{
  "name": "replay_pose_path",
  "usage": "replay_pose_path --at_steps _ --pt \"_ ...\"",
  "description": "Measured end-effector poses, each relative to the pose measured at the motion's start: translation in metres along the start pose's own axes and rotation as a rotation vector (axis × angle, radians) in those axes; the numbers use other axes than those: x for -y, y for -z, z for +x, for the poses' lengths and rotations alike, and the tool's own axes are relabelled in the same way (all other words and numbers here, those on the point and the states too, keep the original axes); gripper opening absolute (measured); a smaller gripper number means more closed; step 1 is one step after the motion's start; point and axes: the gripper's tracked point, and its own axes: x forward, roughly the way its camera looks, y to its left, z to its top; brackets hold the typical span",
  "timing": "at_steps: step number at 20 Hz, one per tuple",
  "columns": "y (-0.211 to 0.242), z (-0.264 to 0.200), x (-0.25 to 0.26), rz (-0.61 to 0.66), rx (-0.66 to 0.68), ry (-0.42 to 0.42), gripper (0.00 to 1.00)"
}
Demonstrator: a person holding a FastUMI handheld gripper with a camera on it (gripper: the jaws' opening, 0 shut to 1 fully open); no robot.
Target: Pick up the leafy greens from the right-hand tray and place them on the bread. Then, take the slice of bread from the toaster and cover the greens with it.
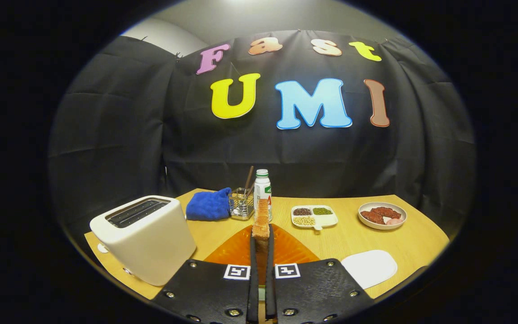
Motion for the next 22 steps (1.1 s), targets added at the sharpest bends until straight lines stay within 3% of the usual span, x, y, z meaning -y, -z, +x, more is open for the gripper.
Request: replay_pose_path --at_steps 7,12,18,22 --pt "0.017 0.014 -0.02 0.062 0.01 -0.052 0.06" --pt "0.032 0.024 -0.021 0.157 0.025 -0.031 0.06" --pt "0.045 0.031 -0.025 0.16 -0.004 -0.038 0.06" --pt "0.056 0.034 -0.014 0.101 -0.032 0.01 0.06"
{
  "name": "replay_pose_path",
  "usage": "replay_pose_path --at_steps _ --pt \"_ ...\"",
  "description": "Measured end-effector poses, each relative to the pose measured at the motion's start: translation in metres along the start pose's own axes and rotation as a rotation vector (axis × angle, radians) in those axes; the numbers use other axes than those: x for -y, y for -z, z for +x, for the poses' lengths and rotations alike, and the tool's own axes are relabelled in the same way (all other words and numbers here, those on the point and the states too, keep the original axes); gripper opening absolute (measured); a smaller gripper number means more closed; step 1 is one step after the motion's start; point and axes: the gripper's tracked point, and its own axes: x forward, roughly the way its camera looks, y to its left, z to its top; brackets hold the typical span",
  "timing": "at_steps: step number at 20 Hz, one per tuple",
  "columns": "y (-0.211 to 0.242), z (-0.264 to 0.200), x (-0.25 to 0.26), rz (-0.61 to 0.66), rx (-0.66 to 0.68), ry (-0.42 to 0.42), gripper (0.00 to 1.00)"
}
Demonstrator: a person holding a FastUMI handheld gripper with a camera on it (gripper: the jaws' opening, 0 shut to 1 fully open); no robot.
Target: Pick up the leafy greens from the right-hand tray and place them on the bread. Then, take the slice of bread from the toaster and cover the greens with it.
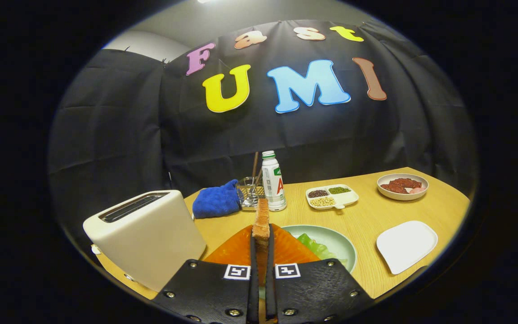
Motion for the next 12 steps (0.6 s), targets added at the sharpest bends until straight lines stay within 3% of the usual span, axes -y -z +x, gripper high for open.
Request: replay_pose_path --at_steps 2,5,12 --pt "0.001 0.0 0.012 -0.062 -0.007 0.044 0.1" --pt "0.002 0.003 0.024 -0.109 -0.004 0.088 0.27" --pt "0.008 0.009 0.044 -0.114 -0.054 0.12 0.31"
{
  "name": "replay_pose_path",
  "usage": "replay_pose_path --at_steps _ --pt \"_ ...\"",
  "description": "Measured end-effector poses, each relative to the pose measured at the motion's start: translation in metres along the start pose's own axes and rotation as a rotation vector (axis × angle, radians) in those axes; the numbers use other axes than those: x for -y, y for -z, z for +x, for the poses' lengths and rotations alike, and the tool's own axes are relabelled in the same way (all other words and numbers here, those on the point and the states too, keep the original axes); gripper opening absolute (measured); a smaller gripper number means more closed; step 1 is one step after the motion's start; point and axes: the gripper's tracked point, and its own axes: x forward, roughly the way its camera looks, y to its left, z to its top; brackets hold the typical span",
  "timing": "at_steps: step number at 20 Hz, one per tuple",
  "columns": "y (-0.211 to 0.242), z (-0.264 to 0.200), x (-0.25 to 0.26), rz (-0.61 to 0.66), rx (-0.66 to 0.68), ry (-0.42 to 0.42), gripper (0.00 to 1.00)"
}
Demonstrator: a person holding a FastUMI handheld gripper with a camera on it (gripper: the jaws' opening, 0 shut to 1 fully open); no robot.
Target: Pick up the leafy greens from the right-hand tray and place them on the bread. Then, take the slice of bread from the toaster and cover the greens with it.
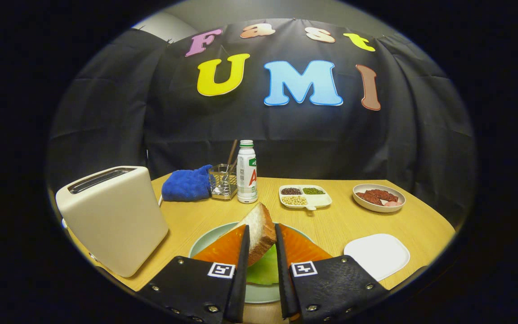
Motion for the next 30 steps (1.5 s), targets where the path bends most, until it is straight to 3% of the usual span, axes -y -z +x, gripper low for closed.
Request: replay_pose_path --at_steps 2,5,18,24,26,30 --pt "0.002 0.002 0.007 0.01 -0.009 0.009 0.32" --pt "0.002 0.003 0.013 0.018 -0.012 0.016 0.42" --pt "-0.045 -0.021 0.059 0.021 0.096 0.009 0.42" --pt "-0.066 -0.034 0.117 -0.016 0.146 0.02 0.42" --pt "-0.067 -0.039 0.131 -0.018 0.16 -0.022 0.42" --pt "-0.069 -0.051 0.192 -0.02 0.204 -0.013 0.42"
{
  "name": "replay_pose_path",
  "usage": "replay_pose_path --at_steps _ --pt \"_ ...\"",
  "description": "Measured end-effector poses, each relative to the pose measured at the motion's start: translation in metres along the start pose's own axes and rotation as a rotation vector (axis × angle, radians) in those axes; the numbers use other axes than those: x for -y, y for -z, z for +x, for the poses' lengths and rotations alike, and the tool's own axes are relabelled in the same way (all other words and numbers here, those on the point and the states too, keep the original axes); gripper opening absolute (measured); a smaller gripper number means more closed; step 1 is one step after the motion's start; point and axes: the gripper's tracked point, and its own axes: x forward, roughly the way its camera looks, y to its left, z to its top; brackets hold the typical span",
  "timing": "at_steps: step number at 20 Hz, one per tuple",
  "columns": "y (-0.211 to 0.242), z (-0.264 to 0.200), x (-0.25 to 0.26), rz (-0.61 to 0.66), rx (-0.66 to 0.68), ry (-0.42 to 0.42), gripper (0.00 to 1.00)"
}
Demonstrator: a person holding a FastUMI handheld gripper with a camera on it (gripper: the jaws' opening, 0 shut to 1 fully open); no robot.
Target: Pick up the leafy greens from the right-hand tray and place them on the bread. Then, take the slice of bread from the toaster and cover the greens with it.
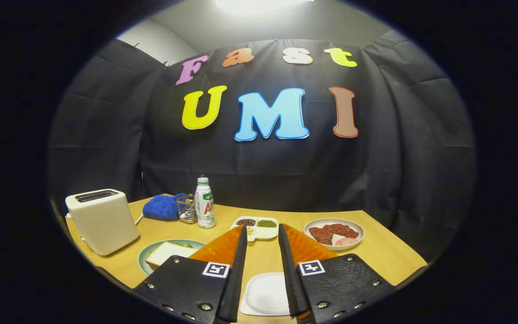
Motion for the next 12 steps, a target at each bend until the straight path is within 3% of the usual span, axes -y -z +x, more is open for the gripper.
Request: replay_pose_path --at_steps 6,12 --pt "0.023 -0.022 0.105 -0.053 -0.03 0.125 0.42" --pt "0.035 -0.034 0.212 -0.106 -0.011 0.167 0.37"
